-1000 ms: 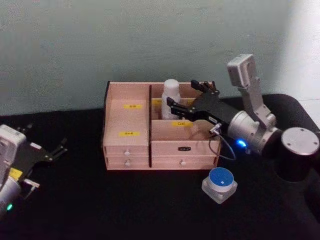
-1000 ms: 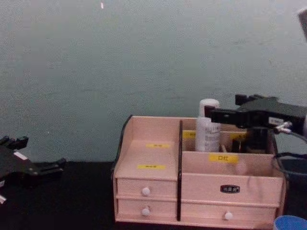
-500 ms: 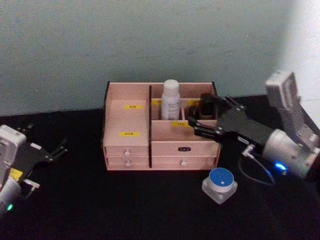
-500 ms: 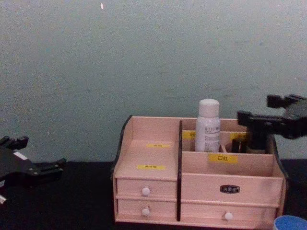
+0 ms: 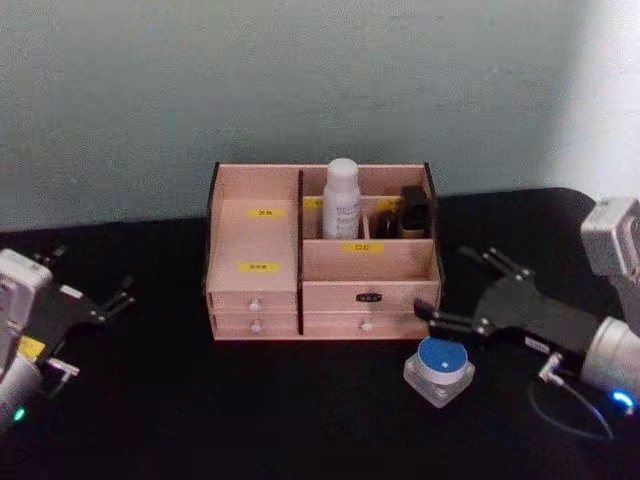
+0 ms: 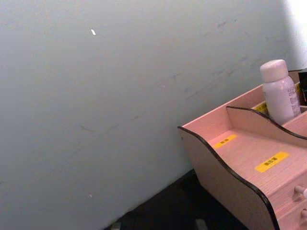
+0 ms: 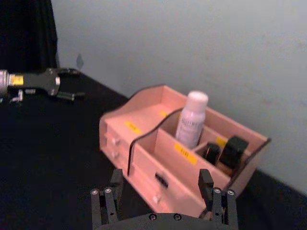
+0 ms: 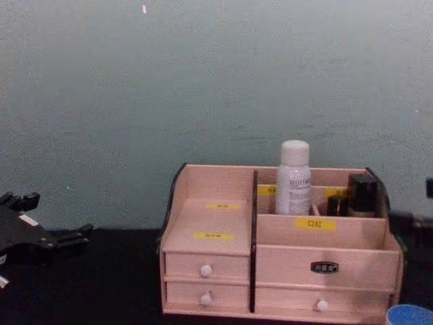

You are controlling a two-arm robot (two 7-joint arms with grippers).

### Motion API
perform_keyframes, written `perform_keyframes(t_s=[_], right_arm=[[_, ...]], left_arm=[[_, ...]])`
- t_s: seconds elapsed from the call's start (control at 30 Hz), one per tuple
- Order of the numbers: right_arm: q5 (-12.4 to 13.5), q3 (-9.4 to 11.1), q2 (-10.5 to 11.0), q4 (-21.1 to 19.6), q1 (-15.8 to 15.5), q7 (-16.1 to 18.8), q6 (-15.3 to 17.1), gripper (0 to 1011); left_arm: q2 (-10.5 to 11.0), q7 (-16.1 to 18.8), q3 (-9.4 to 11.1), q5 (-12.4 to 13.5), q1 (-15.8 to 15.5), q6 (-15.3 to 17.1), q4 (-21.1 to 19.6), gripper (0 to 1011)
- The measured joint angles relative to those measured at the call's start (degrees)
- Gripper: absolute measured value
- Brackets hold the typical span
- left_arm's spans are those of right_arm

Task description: Pick up the facial cleanser and watermelon frost from the table and place them into the tiered storage box.

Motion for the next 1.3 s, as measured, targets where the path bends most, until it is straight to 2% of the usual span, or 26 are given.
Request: perform_keyframes(t_s=[0.17, 0.4, 0.63, 0.9, 1.3], right_arm=[[1.0, 0.3, 1.2, -0.6, -1.9, -0.3, 2.0, 1002], [2.2, -0.3, 2.3, -0.1, -2.3, -0.6, 5.5, 1002], [3.0, -2.1, 2.8, 1.8, -0.9, -0.8, 9.0, 1003], [3.8, -3.9, 2.8, 3.9, 0.8, -0.8, 11.5, 1003], [4.3, -5.9, 2.9, 6.1, 2.1, -1.5, 12.8, 1002]], left_arm=[[0.0, 0.0, 0.0, 0.0, 0.0, 0.0, 0.0, 1001], [0.0, 0.0, 0.0, 0.0, 0.0, 0.0, 0.0, 1001], [0.0, 0.0, 0.0, 0.0, 0.0, 0.0, 0.0, 1001], [0.0, 0.0, 0.0, 0.0, 0.0, 0.0, 0.0, 1001], [0.0, 0.0, 0.0, 0.0, 0.0, 0.0, 0.0, 1001]])
